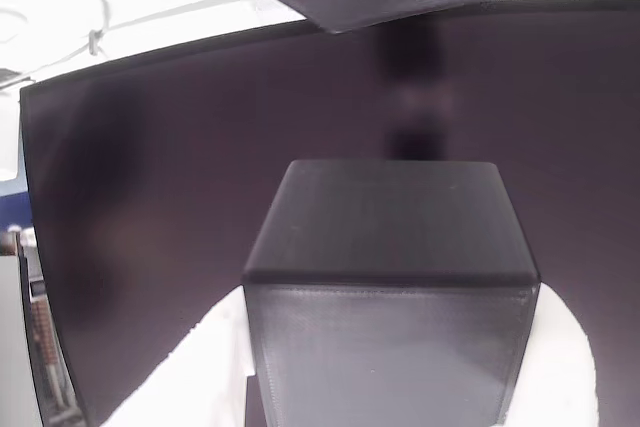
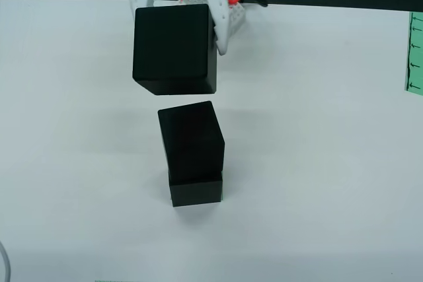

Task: Stack 3 Blocks on the chosen place.

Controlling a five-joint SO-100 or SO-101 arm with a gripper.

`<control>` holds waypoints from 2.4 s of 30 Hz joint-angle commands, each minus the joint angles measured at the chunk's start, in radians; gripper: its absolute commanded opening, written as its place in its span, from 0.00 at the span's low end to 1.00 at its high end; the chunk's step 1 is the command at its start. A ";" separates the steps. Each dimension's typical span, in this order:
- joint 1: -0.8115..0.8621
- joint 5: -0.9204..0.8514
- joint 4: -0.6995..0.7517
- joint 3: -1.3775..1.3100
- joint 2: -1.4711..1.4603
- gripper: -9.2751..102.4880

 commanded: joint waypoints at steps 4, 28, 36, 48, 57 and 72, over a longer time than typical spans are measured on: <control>0.029 -0.052 -0.245 0.152 0.061 0.28; 0.002 -0.160 -0.873 0.583 0.041 0.28; -0.002 -0.164 -0.933 0.621 0.025 0.28; -0.018 -0.167 -1.086 0.663 -0.051 0.29; -0.025 -0.169 -1.149 0.669 -0.092 0.29; -0.025 -0.190 -1.189 0.673 -0.123 0.31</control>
